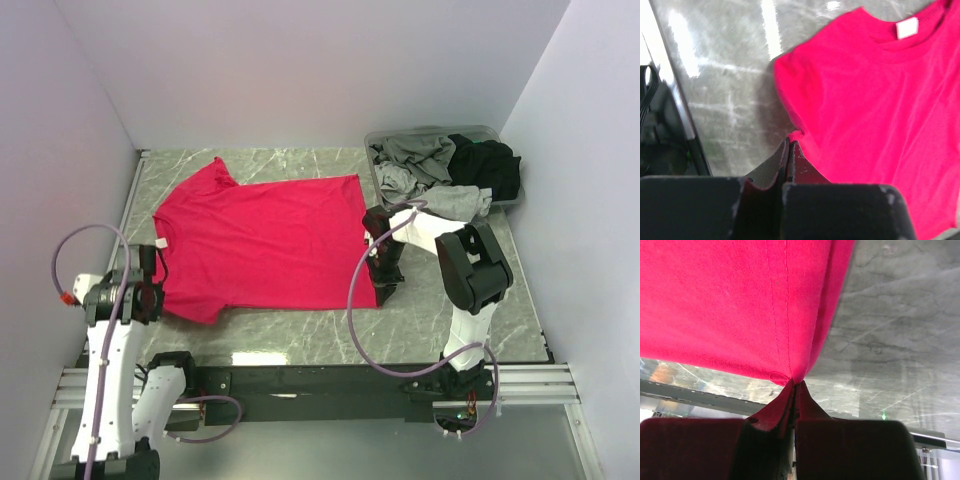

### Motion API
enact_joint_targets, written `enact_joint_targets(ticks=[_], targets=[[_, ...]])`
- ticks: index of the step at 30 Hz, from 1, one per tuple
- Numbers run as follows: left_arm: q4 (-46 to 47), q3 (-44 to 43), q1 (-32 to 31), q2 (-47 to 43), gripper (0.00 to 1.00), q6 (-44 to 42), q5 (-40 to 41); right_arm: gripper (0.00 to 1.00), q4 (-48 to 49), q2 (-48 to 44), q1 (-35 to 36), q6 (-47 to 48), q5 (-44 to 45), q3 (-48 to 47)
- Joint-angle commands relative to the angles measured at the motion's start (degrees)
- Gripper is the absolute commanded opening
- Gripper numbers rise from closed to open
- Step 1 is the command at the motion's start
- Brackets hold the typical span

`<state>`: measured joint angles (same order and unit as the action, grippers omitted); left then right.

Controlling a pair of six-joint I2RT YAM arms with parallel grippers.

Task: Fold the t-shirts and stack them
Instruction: Fold the tshirt

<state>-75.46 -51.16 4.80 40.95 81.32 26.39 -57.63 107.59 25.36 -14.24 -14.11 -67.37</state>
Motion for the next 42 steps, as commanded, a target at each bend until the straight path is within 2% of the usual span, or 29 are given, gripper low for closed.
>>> enact_joint_targets(ticks=[1, 4, 13, 22, 31, 36, 42], targets=[[7.40, -3.59, -0.05, 4.30, 0.00, -9.56, 2.26, 0.00, -2.75, -2.82, 0.39, -0.79, 2.68, -2.58], [14.69, -5.00, -0.23, 7.90, 0.00, -15.90, 0.68, 0.00, -3.19, -3.00, 0.30, -1.67, 3.21, -4.25], [27.46, -8.52, -2.78, 18.01, 0.00, -27.86, -3.89, 0.00, -6.01, -2.12, -1.98, -2.99, 5.06, -11.46], [39.07, -14.05, -4.01, 28.20, 0.00, -37.97, -8.89, 0.00, -7.32, 3.50, -6.20, -2.20, 5.06, -22.26], [44.52, -20.03, -4.27, 35.59, 0.00, -43.70, -10.14, 0.00, -8.11, 11.23, -7.52, -0.97, 4.44, -31.85], [45.40, -21.97, -4.36, 36.83, 0.00, -43.70, -7.15, 0.00, -8.56, 13.96, -8.05, -0.61, 5.23, -35.72], [47.07, -21.71, -4.36, 38.77, 0.00, -44.05, -8.37, 0.00, -9.26, 16.86, -8.66, -0.26, 5.85, -39.67]])
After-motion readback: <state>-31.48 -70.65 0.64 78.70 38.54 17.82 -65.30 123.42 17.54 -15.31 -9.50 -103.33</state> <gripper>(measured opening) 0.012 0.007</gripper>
